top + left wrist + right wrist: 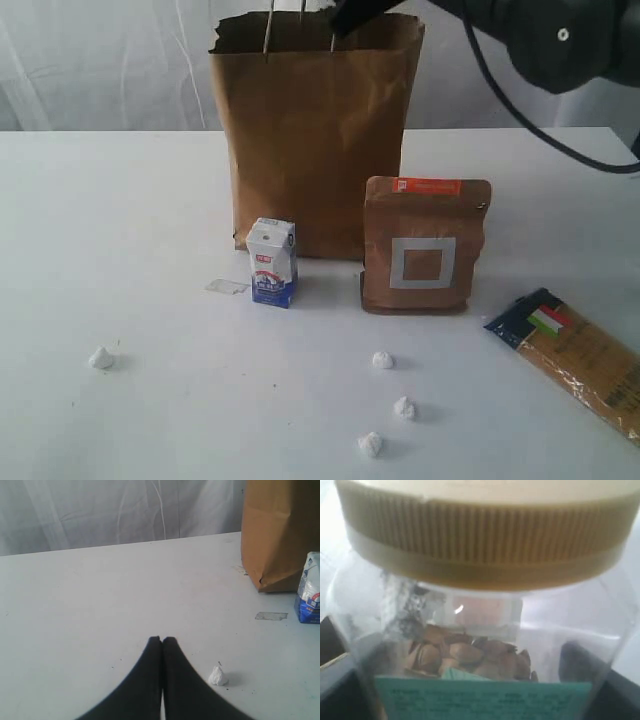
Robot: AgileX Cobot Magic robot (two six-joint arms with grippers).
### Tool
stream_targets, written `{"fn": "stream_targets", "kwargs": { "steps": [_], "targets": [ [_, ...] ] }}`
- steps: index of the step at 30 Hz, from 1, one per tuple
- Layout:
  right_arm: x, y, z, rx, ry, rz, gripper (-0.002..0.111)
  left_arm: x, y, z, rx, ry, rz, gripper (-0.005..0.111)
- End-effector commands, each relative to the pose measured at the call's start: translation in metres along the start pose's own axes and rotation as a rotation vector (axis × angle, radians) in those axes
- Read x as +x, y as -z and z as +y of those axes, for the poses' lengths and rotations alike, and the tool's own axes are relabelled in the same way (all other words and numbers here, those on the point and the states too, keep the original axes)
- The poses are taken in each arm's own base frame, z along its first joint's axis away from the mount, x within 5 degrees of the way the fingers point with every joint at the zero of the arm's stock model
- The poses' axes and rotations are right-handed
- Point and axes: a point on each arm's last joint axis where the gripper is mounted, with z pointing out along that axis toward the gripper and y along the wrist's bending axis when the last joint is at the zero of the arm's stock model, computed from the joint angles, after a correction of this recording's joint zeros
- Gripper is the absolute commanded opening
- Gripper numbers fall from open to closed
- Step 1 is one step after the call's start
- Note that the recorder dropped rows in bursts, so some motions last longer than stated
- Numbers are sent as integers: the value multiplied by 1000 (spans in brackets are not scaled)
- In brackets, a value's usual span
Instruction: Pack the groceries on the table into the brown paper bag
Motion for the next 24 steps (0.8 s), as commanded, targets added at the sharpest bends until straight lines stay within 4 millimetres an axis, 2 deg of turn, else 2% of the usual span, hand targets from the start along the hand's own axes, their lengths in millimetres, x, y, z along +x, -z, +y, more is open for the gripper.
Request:
{"fn": "stream_targets", "kwargs": {
  "steps": [1,5,8,14,20,24],
  "targets": [
    [-3,4,-18,103,56,-11,0,0,0,0,6,1,-8,0],
    [16,-6,-12,145,116,60,0,0,0,0,6,1,-8,0],
    [23,-13,-12,228,149,25,0,0,0,0,6,1,-8,0],
    [37,-18,-4,201,4,85,0,0,0,0,6,1,-8,0],
    [32,-17,-4,182,-257,28,0,0,0,0,6,1,-8,0],
    [20,-12,-7,158,-316,-29,0,0,0,0,6,1,-8,0]
  ]
}}
